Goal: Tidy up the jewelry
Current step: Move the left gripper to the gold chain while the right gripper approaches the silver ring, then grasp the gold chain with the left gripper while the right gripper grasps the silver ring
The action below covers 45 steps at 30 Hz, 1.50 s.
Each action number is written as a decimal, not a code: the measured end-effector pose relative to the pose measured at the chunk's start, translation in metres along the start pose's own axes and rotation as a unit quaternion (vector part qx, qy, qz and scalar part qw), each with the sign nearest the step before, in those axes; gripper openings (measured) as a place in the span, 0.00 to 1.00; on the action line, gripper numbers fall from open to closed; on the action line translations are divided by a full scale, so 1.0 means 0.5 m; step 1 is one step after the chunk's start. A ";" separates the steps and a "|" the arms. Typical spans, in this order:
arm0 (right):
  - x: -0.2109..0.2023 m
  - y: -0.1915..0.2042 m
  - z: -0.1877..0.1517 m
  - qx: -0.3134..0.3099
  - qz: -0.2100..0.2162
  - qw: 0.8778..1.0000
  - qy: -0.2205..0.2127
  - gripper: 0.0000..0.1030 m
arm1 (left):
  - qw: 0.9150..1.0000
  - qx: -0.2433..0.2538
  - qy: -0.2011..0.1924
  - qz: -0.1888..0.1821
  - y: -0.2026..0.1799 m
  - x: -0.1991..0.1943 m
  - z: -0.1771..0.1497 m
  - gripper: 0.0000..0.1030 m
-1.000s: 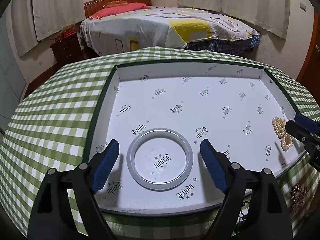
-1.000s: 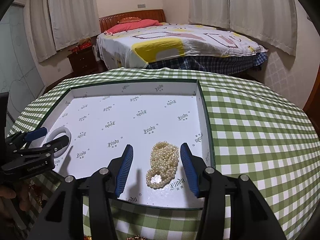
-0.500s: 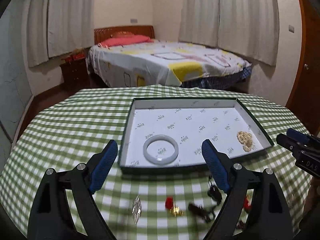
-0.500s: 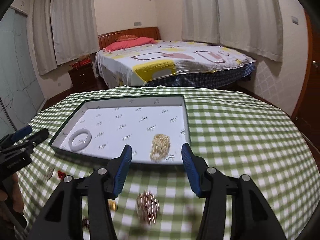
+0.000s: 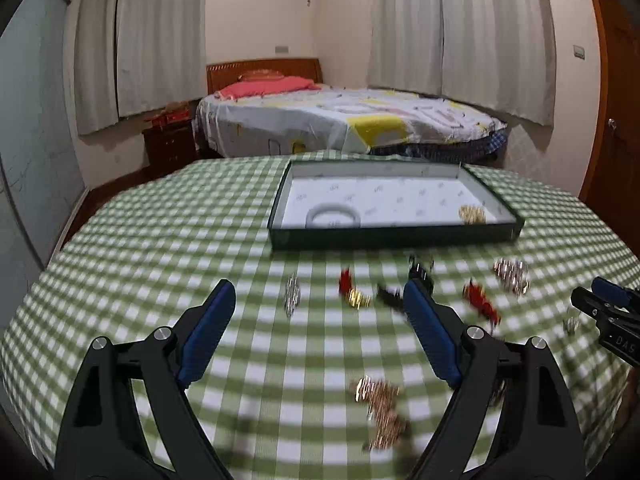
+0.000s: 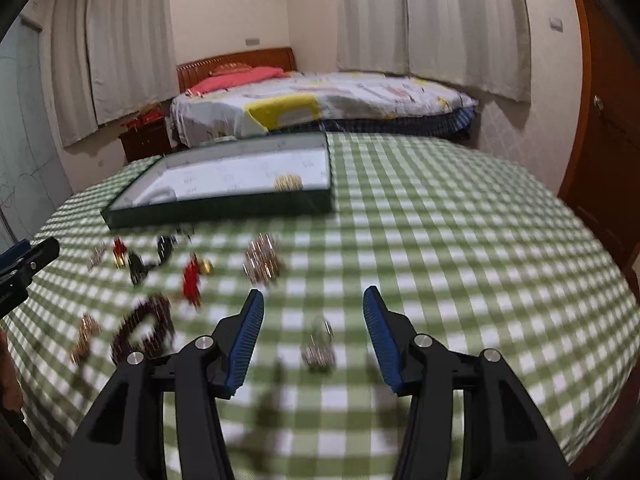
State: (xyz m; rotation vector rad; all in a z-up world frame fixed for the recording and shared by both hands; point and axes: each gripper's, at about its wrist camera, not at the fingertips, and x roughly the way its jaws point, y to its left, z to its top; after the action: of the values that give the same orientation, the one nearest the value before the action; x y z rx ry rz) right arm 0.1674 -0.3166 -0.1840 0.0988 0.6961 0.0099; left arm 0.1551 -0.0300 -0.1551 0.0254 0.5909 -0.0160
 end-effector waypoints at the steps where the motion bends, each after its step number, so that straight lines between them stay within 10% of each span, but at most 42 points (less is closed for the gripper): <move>1: 0.000 -0.007 -0.011 0.004 -0.001 1.000 0.003 0.50 | 1.000 -0.005 0.009 -0.001 0.005 0.001 -0.010 0.82; 11: 0.024 -0.013 -0.043 0.013 0.005 1.000 0.026 0.48 | 0.999 -0.024 0.034 0.006 0.025 -0.009 -0.058 0.82; 20: 0.026 -0.003 -0.050 0.010 0.012 0.999 0.032 0.21 | 0.999 -0.011 0.042 -0.002 0.002 -0.019 -0.078 0.82; 33: 0.009 0.005 -0.056 0.007 0.031 0.999 0.027 0.21 | 0.998 0.000 0.067 -0.018 -0.026 -0.014 -0.099 0.80; 45: 0.003 0.009 -0.057 0.006 0.038 0.999 0.026 0.21 | 0.993 0.015 0.109 -0.043 -0.042 0.022 -0.117 0.58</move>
State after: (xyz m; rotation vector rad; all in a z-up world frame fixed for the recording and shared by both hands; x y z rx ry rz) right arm 0.1503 -0.3098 -0.2063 0.1368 0.7441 0.0809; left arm 0.1312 -0.0494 -0.2101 0.0322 0.8099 -0.1065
